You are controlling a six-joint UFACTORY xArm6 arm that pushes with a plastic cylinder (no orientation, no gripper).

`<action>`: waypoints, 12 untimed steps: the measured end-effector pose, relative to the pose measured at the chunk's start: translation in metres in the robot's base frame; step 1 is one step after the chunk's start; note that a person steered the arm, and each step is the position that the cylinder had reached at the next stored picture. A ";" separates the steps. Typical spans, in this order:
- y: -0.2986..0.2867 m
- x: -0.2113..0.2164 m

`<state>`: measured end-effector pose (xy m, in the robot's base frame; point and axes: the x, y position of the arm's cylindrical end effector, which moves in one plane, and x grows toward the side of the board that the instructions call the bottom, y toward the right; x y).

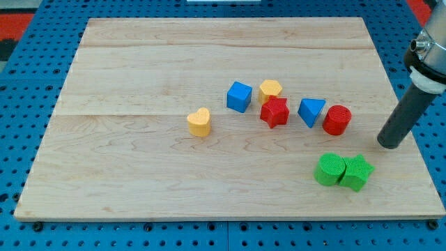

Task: Move the hexagon at the top right of the board

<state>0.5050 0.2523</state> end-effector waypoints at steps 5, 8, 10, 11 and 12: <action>-0.071 -0.049; -0.244 -0.118; -0.231 -0.096; -0.161 -0.109; -0.128 -0.107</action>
<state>0.3983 0.1239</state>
